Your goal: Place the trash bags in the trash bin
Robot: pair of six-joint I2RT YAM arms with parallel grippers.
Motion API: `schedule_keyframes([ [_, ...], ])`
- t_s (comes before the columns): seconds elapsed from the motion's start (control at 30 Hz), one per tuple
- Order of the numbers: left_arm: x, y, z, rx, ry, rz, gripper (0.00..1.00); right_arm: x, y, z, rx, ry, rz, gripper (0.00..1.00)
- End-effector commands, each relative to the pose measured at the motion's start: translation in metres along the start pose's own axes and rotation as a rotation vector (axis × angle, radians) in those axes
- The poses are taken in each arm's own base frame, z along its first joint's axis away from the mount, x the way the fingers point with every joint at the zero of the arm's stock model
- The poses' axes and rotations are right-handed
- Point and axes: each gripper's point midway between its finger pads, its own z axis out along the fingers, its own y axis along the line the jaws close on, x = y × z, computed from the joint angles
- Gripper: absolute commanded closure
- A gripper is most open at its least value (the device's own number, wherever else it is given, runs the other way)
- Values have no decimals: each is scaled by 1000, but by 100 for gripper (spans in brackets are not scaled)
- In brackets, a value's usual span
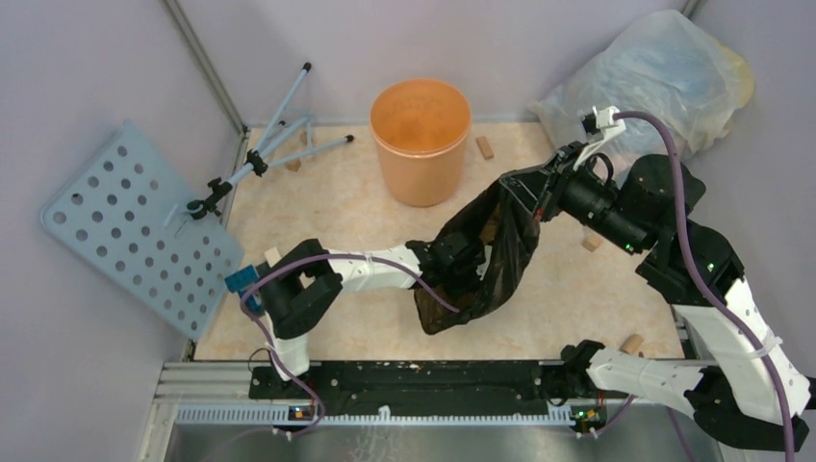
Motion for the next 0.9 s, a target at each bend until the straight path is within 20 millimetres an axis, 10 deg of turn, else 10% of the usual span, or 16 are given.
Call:
schedule_keyframes([
  [0.0, -15, 13, -29, -100, -20, -13, 100, -26, 2, -12, 11, -86, -1, 100],
  [0.47, -114, 14, -130, -176, -571, 16, 98, -19, 18, -4, -77, -55, 28, 100],
  [0.87, -162, -13, -99, 31, -757, 38, 99, -33, 39, -9, -176, -95, 75, 100],
])
